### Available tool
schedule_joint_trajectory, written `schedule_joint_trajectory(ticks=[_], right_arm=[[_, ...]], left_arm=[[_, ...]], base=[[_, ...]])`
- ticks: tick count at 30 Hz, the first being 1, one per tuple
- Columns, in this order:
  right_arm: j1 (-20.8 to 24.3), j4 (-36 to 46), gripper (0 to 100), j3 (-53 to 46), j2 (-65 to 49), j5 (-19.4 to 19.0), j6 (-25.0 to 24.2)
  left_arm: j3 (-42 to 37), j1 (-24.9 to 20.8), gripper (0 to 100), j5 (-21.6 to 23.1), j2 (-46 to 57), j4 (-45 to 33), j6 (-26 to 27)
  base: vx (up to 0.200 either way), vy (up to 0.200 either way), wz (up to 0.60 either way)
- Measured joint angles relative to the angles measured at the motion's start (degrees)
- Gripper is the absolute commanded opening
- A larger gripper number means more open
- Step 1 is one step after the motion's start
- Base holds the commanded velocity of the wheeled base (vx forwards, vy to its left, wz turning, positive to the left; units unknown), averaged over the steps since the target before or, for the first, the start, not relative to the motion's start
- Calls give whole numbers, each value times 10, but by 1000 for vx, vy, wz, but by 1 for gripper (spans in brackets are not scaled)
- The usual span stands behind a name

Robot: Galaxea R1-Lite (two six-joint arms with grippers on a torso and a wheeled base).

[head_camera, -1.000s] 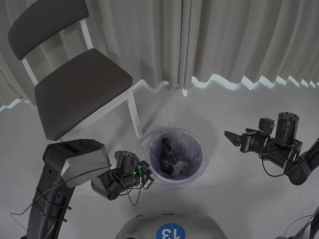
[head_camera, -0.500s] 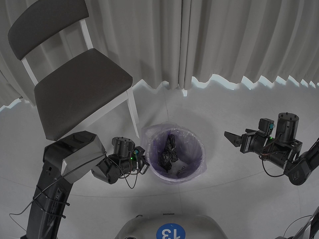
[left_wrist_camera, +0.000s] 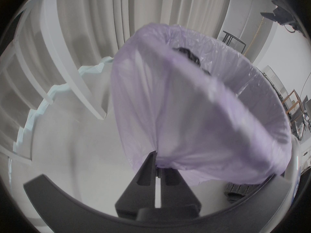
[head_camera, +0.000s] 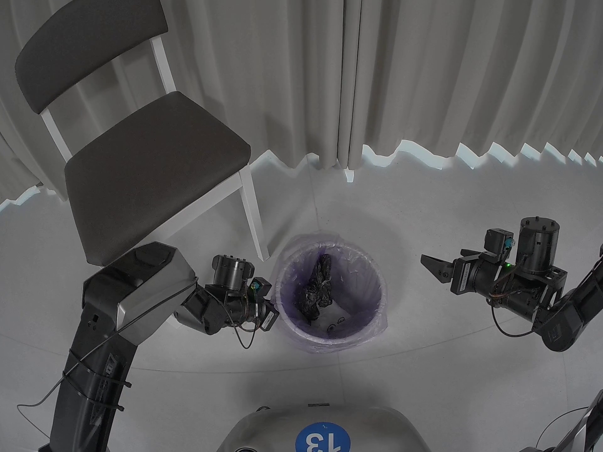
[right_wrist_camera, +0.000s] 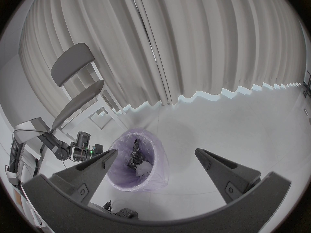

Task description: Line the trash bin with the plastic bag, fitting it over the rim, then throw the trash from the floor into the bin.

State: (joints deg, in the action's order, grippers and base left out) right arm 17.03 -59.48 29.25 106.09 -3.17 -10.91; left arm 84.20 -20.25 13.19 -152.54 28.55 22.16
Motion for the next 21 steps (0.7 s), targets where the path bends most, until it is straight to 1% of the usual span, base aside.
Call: schedule_joint_trajectory(ticks=[11,12,16,21], right_arm=[[0,0,100,0,6,-1,0],[0,0,100,0,6,0,0],[0,0,100,-1,7,0,0],[0,0,100,0,7,0,0]], left_arm=[[15,1,0,3,-3,-4,1],[15,1,100,3,-3,-4,1],[15,1,100,3,-3,-4,1],[12,13,100,2,-3,-2,9]], base=[[0,0,0],[0,0,0],[0,0,0],[0,0,0]])
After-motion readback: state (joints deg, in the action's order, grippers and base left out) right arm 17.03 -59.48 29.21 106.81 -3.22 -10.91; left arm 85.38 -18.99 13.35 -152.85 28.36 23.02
